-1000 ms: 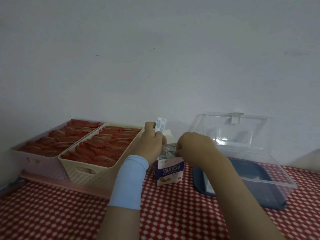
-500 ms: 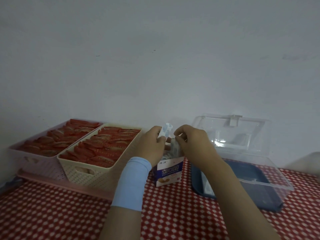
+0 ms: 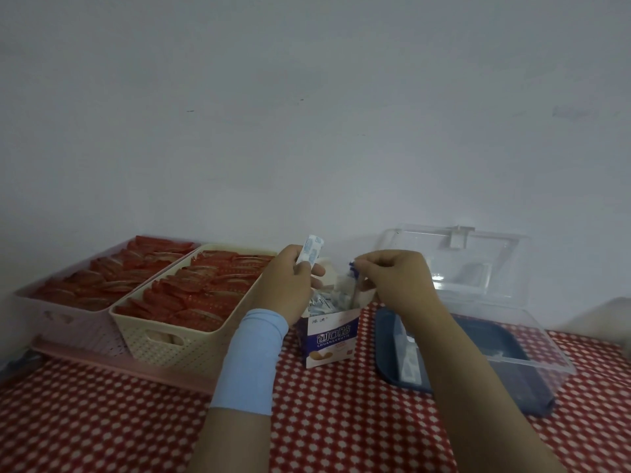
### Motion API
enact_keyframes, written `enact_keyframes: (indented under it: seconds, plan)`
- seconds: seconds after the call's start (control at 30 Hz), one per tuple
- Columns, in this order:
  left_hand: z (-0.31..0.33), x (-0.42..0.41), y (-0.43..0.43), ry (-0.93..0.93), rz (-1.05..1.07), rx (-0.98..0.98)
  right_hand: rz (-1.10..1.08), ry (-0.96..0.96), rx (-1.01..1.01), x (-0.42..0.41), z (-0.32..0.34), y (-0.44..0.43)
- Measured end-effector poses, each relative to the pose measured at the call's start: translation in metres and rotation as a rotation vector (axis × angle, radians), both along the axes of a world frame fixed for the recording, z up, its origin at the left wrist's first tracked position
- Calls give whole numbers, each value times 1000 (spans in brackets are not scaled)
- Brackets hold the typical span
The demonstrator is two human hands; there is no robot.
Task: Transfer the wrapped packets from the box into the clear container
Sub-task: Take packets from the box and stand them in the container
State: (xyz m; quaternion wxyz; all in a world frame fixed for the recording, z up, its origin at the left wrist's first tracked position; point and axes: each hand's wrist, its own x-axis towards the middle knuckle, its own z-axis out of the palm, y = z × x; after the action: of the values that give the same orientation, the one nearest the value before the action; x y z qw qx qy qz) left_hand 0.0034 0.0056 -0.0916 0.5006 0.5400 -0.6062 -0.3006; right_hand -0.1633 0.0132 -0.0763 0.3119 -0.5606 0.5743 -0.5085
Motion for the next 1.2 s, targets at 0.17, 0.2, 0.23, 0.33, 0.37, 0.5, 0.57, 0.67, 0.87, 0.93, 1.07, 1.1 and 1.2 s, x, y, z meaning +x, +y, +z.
enact_keyframes:
  seconds: [0.17,0.2,0.23,0.33,0.37,0.5,0.57,0.67,0.87,0.93,1.07,1.1,1.2]
  plan:
    - [1,-2,0,33,33,-37,-181,189,-300,7,-1,3]
    - [3,-2,1,53,39,-49,-201,149,-403,6,4,6]
    - [4,-1,2,79,41,-59,-204,89,-487,5,10,9]
    - [12,1,2,276,-24,-4,-64,-148,-493,3,30,18]
    - [15,1,3,372,-77,52,6,-180,-444,5,34,21]
    - [25,-11,16,604,-362,235,148,-137,-306,15,29,25]
    - [28,-19,22,694,-455,289,195,-199,-225,17,24,24]
    - [31,-24,31,752,-574,356,170,-203,-178,13,19,22]
    - [27,-30,38,723,-704,362,116,-199,-247,-4,20,37]
    - [23,-35,38,698,-723,346,103,-203,-273,-14,20,41]
    - [17,-43,37,633,-743,353,92,-141,-296,-27,17,46]
    - [16,-46,37,640,-744,354,87,-113,-296,-30,16,47]
    - [15,-53,36,709,-729,339,59,7,-330,-39,13,55]
